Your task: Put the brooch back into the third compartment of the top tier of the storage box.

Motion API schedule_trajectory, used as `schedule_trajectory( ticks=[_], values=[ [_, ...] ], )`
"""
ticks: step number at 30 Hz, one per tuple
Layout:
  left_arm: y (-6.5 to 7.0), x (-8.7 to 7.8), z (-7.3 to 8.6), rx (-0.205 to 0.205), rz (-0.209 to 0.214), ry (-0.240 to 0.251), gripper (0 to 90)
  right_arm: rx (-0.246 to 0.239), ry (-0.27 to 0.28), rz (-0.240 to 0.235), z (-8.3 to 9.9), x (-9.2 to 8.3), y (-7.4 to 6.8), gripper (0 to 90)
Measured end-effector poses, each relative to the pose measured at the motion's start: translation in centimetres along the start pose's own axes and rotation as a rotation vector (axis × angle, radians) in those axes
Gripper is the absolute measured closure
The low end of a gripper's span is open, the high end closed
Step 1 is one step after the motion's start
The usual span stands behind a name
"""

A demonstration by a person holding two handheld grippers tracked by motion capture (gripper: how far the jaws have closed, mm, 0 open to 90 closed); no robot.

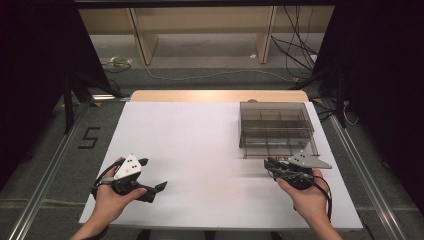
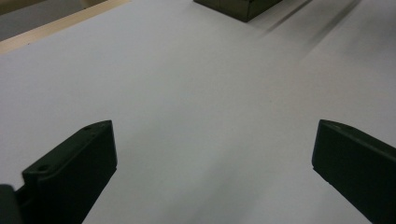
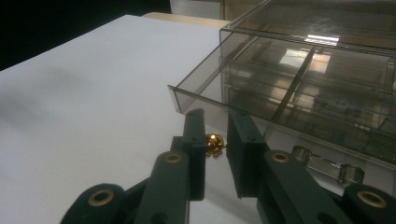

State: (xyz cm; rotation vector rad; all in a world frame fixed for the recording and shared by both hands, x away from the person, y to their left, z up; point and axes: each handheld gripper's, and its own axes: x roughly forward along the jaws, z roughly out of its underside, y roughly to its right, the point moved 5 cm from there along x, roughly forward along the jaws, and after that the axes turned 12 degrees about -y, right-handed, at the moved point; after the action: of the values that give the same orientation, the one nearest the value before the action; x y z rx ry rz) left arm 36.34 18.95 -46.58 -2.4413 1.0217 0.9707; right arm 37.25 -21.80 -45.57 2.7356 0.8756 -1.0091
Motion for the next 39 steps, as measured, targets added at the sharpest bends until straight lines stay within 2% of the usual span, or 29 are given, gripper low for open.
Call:
schedule_trajectory(
  ticks=[39],
  values=[
    [0.0, 0.0, 0.0, 0.001, 0.002, 0.0, 0.0, 0.023, 0.039, 0.05, -0.5, -0.9, 1.2, 78.6]
  ],
)
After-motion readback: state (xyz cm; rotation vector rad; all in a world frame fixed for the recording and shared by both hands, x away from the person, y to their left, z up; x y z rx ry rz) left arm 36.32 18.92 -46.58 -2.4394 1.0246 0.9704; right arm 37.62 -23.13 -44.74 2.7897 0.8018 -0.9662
